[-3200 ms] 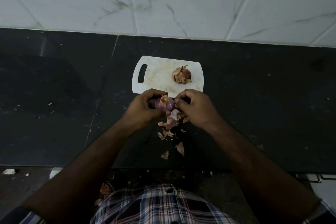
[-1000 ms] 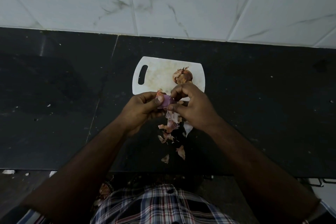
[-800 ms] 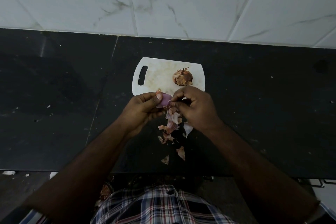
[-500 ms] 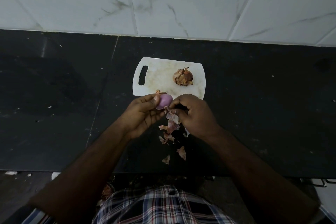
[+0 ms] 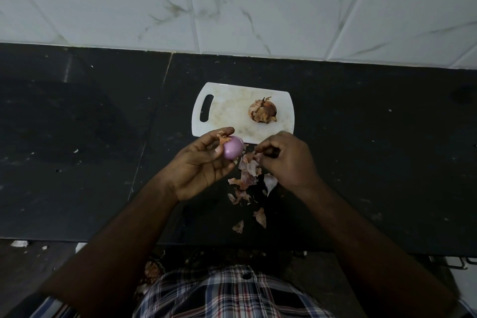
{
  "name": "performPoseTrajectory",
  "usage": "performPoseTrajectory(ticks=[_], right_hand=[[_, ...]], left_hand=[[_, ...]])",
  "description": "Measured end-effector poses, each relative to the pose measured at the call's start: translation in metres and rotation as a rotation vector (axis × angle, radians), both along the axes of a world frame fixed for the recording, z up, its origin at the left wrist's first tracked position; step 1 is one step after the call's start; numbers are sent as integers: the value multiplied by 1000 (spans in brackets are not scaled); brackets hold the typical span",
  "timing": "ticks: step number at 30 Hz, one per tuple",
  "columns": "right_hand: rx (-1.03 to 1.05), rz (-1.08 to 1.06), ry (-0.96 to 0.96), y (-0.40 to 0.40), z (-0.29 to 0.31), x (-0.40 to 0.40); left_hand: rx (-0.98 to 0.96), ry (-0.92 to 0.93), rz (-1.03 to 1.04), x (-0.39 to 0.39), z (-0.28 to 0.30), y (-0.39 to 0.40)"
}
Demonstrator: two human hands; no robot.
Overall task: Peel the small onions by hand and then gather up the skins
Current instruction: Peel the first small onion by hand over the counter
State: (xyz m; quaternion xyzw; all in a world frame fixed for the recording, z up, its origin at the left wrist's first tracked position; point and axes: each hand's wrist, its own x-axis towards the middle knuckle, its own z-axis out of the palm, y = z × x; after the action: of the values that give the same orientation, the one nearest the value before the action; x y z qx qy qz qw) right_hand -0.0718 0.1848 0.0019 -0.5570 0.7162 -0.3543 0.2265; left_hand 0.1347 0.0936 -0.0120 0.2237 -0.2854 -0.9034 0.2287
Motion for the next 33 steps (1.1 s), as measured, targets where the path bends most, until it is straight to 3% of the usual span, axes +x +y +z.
performPoseTrajectory(ticks=[2, 6, 8, 15, 27, 33], right_hand=[[-4, -18, -7, -2, 4, 0], [125, -7, -361, -4, 18, 12], [126, 16, -407, -7, 21, 19], [114, 18, -413, -5, 21, 21], [97, 107, -169, -2, 22, 19], [93, 115, -150, -1, 23, 17]], left_hand=[[-3, -15, 0, 0, 1, 0], [-31, -68, 6, -2, 4, 1], [-46, -92, 12, -4, 6, 2], [-173, -233, 98, -7, 10, 7], [-253, -298, 77, -11, 12, 13], [-312, -349, 60, -11, 13, 12]])
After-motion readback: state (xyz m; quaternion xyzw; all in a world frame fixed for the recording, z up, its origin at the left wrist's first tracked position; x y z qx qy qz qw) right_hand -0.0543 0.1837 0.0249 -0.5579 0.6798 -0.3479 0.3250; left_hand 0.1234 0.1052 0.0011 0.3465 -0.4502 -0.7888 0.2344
